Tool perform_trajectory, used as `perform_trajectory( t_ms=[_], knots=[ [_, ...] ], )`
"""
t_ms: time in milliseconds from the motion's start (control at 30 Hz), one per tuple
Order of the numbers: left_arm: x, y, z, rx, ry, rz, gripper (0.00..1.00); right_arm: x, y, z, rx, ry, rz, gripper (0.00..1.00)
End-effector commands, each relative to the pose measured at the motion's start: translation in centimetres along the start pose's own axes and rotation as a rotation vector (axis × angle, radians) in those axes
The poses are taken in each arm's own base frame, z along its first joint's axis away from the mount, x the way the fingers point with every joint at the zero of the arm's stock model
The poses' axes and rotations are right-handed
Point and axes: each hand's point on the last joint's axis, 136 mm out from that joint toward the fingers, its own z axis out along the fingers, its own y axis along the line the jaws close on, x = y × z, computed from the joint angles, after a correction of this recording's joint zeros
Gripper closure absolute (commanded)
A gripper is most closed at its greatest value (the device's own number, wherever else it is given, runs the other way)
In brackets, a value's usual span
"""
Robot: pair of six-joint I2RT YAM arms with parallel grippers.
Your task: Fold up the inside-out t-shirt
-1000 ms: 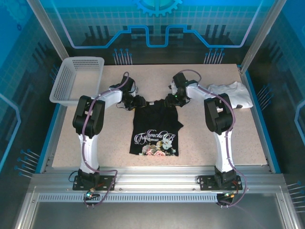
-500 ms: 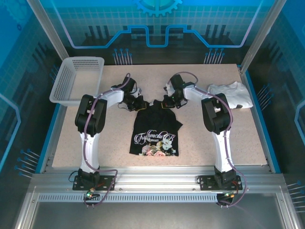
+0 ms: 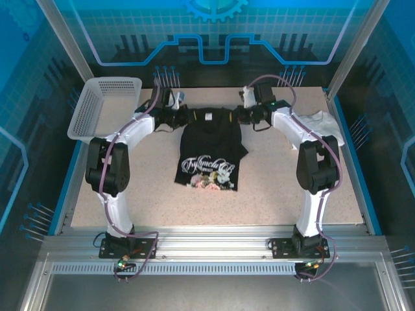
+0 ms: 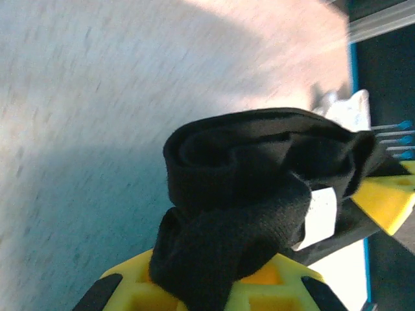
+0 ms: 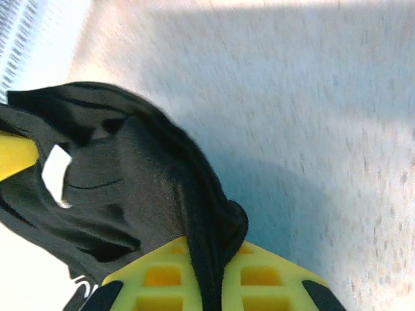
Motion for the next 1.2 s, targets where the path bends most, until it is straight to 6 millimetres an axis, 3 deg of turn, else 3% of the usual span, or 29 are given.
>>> perform_trajectory(
  t_ms=[0, 100, 167, 300, 433, 600, 700, 800, 933, 1167],
  knots=[
    [-5.8, -5.7, -4.1, 0.113, -0.145, 0.077, 1.0, -7.0, 3.3, -5.1, -0.065, -0.189, -0.072, 1.0],
    [-8.4, -9.6, -7.3, 0.165, -0.233, 0.145, 1.0, -10.6, 6.1, -9.0, -0.086, -0.291, -0.153, 1.0],
    [-9.1, -11.4, -9.1, 0.196, -0.276, 0.177, 1.0, -11.6, 7.7, -10.9, -0.103, -0.329, -0.197, 1.0],
    [-7.7, -12.3, -11.2, 0.231, -0.32, 0.208, 1.0, -10.3, 9.5, -12.5, -0.133, -0.342, -0.248, 1.0],
    [-3.2, -9.8, -10.8, 0.224, -0.293, 0.189, 1.0, -5.2, 9.0, -10.9, -0.139, -0.272, -0.248, 1.0],
    [6.2, -5.1, -8.6, 0.181, -0.164, 0.136, 1.0, 3.6, 8.0, -9.0, -0.164, -0.133, -0.189, 1.0],
    [11.8, -3.5, -8.4, 0.156, -0.097, 0.121, 1.0, 8.7, 7.6, -8.8, -0.153, -0.061, -0.152, 1.0],
    [15.2, -2.6, -8.4, 0.128, -0.06, 0.097, 1.0, 12.1, 6.8, -8.3, -0.133, -0.005, -0.1, 1.0],
    [16.2, 0.0, -7.6, 0.035, -0.045, 0.052, 1.0, 13.5, 4.4, -6.2, -0.041, 0.08, -0.065, 1.0],
    [14.5, 5.3, -4.9, -0.124, -0.025, -0.017, 0.99, 12.0, 2.4, -0.6, 0.011, 0.178, -0.041, 1.0]
  ],
)
